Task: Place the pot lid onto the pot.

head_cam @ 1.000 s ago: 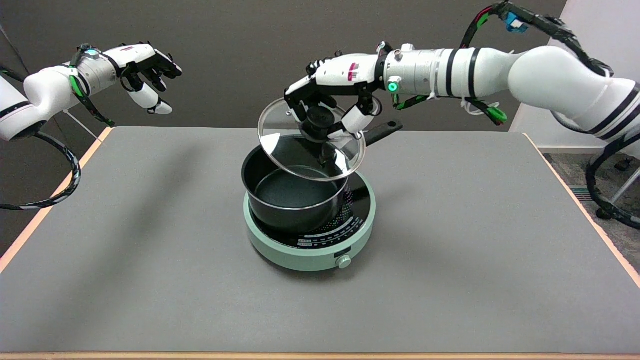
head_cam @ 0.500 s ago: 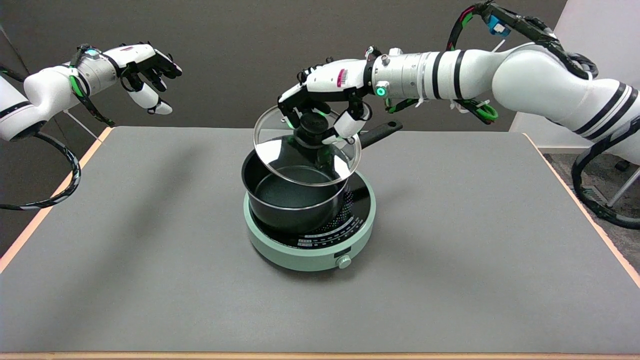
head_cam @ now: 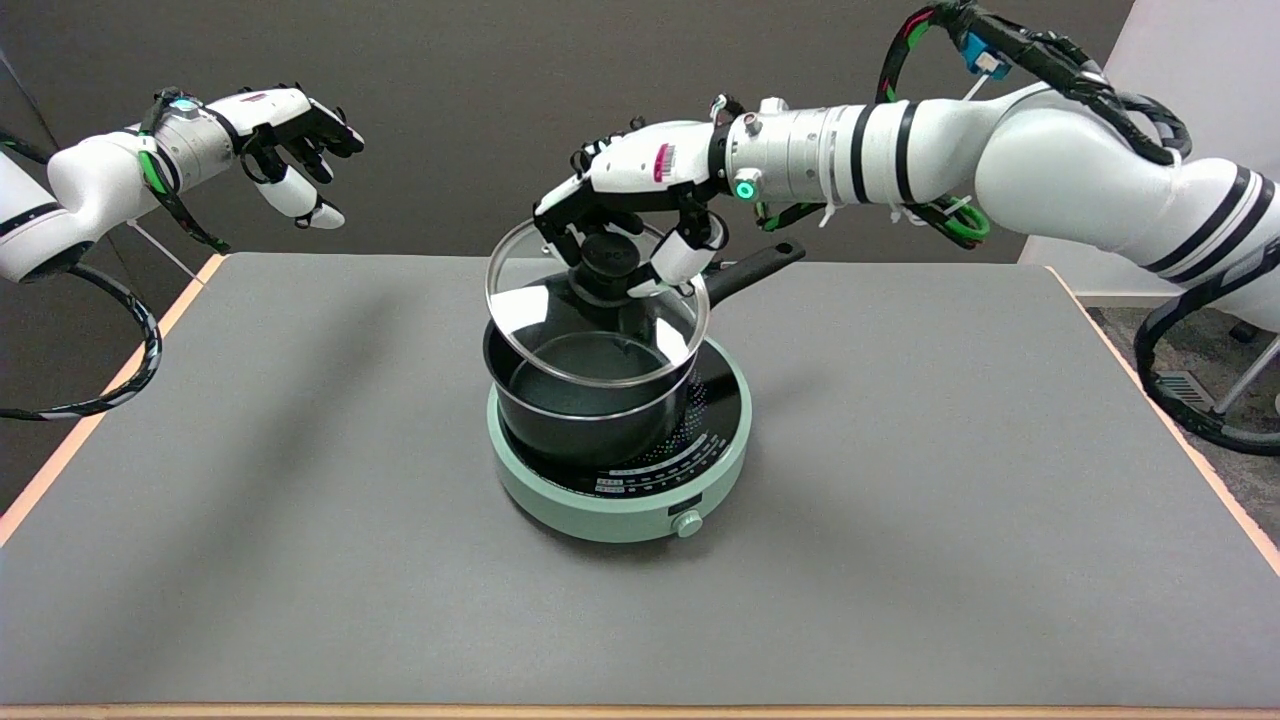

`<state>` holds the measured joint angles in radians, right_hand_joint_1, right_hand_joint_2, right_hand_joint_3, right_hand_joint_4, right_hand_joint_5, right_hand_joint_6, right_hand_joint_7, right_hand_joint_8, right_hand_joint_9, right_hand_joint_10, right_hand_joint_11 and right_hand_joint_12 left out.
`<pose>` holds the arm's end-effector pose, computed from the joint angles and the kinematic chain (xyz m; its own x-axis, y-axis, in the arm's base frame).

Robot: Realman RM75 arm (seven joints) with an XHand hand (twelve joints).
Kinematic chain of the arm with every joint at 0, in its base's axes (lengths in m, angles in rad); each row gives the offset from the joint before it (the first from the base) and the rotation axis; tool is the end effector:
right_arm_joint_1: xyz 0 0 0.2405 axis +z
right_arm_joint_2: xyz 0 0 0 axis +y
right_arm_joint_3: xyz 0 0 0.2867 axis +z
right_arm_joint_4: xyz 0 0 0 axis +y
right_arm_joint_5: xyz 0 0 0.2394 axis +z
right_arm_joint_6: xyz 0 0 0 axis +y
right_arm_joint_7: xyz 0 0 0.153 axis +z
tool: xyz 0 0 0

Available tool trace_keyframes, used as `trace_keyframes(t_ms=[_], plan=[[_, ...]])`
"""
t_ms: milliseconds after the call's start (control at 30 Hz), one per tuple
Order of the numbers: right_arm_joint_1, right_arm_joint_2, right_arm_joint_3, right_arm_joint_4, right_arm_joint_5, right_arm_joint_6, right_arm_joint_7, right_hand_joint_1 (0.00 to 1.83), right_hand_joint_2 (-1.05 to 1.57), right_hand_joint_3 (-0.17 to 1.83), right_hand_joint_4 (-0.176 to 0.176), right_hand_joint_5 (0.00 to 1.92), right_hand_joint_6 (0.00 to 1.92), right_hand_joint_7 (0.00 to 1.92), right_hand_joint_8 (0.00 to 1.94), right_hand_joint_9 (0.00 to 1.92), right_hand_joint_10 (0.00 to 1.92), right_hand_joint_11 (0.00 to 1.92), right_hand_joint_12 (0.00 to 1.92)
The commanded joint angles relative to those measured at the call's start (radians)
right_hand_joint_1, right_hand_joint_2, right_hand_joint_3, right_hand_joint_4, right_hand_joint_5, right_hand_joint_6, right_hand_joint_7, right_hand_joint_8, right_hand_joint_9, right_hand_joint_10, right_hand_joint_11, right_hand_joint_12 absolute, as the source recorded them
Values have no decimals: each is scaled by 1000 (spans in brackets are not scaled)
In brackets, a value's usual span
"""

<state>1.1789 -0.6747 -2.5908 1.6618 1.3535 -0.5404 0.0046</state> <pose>-0.0519 -0.4618 0.2289 0.9589 -0.2296 -0.1667 -0.0126 -0.6214 0.7834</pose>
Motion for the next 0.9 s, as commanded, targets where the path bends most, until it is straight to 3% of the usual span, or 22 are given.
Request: trace_keyframes(t_ms=[33, 467, 900], plan=[[-16, -23, -1, 44, -61, -18, 81, 1318, 977, 579, 164, 461, 1480, 729, 1560, 653, 1921, -1, 1921], [-39, -78, -4, -37, -62, -21, 81, 1319, 977, 582, 163, 459, 1479, 729, 1561, 657, 1921, -1, 1921], [-45, -72, -4, -54, -62, -22, 81, 1319, 976, 587, 159, 457, 1483, 725, 1568, 655, 1921, -1, 1921]])
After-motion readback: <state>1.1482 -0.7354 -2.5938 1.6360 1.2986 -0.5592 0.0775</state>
